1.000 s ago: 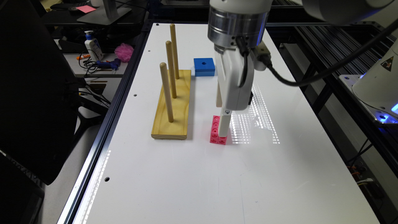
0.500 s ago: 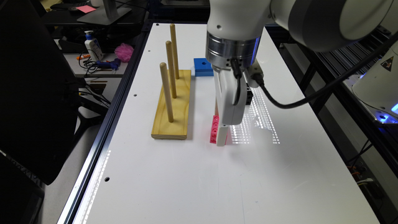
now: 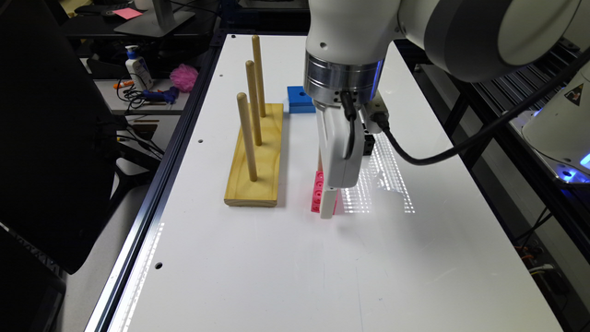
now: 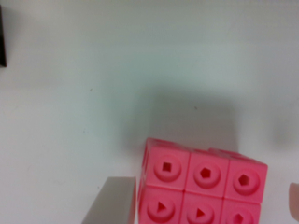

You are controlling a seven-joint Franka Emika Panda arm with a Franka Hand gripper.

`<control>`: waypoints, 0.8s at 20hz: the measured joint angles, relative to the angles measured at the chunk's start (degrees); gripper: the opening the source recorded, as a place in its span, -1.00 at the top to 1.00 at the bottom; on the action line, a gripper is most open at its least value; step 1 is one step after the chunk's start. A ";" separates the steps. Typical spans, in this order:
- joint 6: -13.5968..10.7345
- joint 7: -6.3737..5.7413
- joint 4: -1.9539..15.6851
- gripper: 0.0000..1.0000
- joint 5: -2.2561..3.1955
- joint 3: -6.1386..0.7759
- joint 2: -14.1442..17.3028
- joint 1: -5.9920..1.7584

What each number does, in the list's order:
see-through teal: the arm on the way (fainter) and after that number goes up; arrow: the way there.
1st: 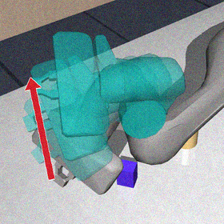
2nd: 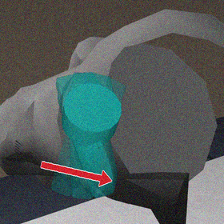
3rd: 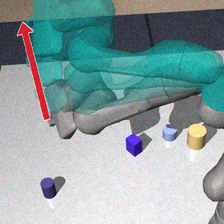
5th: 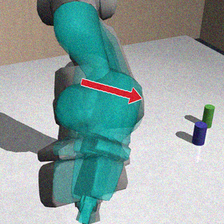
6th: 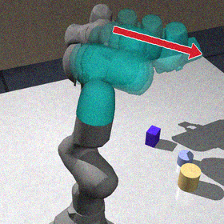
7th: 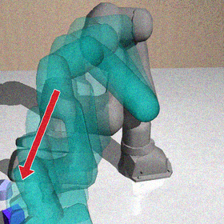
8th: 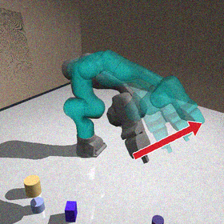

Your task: Pick up pink block.

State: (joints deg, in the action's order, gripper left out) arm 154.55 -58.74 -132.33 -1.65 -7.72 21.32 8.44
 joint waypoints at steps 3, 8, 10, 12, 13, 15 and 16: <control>2.22 -0.03 0.27 -1.00 0.23 0.06 1.90 0.01; 2.32 -0.01 0.43 1.00 0.24 0.08 2.09 0.00; 2.32 -0.01 0.43 1.00 0.24 0.08 2.09 0.00; 2.32 -0.01 0.43 1.00 0.24 0.08 2.09 0.00; 2.32 -0.01 0.43 1.00 0.24 0.08 2.09 0.00; 2.32 -0.01 0.43 1.00 0.24 0.07 2.09 0.00; 2.26 -0.01 0.43 1.00 0.24 0.09 2.09 0.00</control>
State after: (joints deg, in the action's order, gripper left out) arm 156.81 -58.76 -131.90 -1.42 -7.63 23.41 8.44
